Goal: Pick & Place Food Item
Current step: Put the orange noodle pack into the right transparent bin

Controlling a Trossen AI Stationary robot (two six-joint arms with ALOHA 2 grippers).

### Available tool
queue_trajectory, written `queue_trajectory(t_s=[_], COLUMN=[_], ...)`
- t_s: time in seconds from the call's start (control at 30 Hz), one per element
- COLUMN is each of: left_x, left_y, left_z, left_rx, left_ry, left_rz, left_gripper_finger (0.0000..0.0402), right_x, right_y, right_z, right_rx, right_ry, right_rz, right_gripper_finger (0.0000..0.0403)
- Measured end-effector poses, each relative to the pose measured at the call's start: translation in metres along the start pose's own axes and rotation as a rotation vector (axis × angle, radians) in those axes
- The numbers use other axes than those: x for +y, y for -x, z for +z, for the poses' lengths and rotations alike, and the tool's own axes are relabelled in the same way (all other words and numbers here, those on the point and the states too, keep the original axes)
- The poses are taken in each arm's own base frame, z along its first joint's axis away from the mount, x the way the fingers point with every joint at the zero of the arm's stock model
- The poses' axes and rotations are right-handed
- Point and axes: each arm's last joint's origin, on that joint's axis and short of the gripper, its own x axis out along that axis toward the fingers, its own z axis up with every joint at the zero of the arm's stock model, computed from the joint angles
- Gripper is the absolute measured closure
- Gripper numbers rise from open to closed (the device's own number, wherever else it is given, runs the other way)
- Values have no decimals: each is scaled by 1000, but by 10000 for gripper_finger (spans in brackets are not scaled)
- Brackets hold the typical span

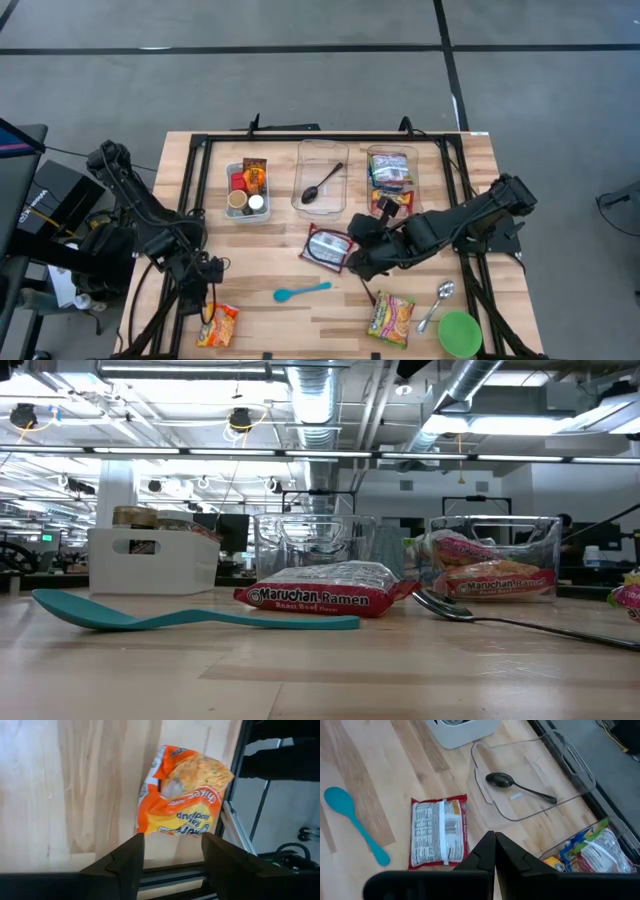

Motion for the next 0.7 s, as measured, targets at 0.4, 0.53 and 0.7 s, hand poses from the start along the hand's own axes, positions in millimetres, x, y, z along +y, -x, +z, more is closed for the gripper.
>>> queue_trajectory(t_s=[0.4, 0.53, 0.7], left_x=[1, 12, 20], left_y=[-10, -23, -33], left_z=[1, -4, -7], left_rx=[29, 86, 97], left_ry=[-184, -182, -149], left_rz=[32, 25, 16], left_gripper_finger=[123, 116, 120], right_x=[2, 4, 5], right_y=[0, 0, 1], right_z=[2, 4, 6], right_rx=[-17, -33, -44], right_ry=[-23, -43, -59], right_rz=[22, 38, 51], right_gripper_finger=[402, 402, 402])
